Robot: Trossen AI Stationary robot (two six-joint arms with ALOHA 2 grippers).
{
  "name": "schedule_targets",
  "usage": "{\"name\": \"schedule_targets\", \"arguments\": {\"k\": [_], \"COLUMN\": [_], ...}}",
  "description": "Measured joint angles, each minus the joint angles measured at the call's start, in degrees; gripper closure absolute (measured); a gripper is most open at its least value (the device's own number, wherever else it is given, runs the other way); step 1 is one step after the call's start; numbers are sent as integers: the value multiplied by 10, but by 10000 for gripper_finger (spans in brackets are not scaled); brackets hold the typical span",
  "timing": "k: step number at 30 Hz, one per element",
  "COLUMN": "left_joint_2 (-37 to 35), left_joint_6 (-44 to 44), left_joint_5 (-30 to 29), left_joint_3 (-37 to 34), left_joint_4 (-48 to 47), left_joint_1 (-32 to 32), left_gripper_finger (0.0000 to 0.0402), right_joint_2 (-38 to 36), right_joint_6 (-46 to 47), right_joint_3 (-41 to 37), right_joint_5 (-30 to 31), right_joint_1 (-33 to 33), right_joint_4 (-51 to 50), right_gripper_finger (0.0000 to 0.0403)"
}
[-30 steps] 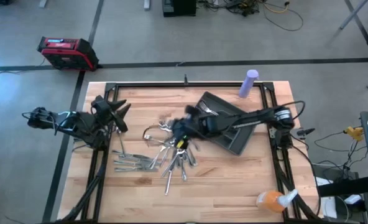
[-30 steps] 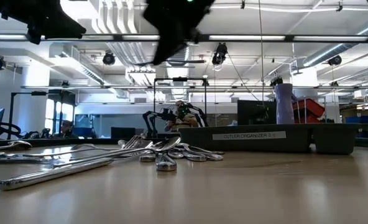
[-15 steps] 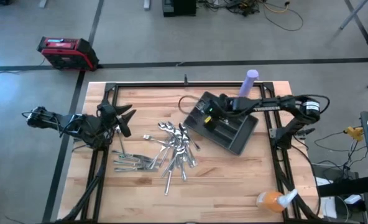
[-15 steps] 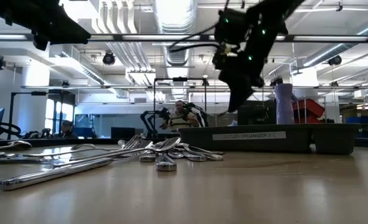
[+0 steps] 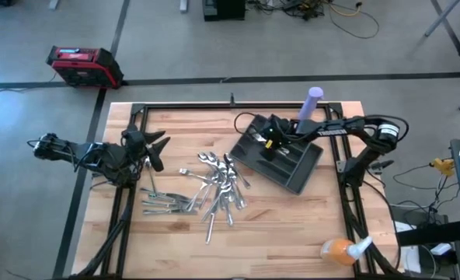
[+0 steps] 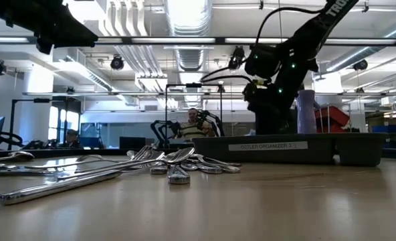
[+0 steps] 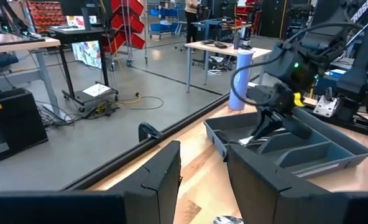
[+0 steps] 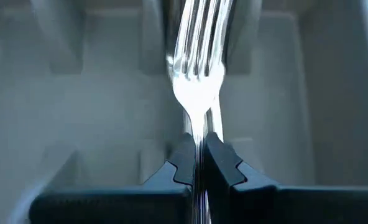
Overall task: Sort silverware
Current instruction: Put the fork into the top middle left compartment of the silverware tray, then put the fork into the top left compartment of the silverware tray
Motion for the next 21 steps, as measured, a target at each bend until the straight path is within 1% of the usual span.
{"name": "schedule_targets", "arguments": {"k": [6,8,9,11,13,19,21], "left_joint_2": [3,4,5,12,20,54,71], "left_joint_6": [0,0,-1,-3,-10,-25,-23], "left_joint_5": [0,21,42,88,121,144,169], "left_joint_3": [-1,-6,-9,-15,-19,-36,-44], "left_joint_4": [-1,-4,-10,-25,-28,-29,-31], "left_joint_1": [0,0,0,-1,-1,-1,-1], "left_gripper_finger": [283,283,283,283,283,283,283], "right_joint_2": [21,25,25,25,23,-9,-21], "right_joint_6": [-3,2,2,4,3,-5,-5], "right_joint_3": [0,0,0,1,4,46,63], "right_joint_5": [6,9,10,12,17,27,32], "right_joint_1": [-1,-1,-1,-1,-1,8,23], "right_joint_4": [29,35,38,36,32,4,8], "right_gripper_finger": [401,393,386,366,341,269,255]}}
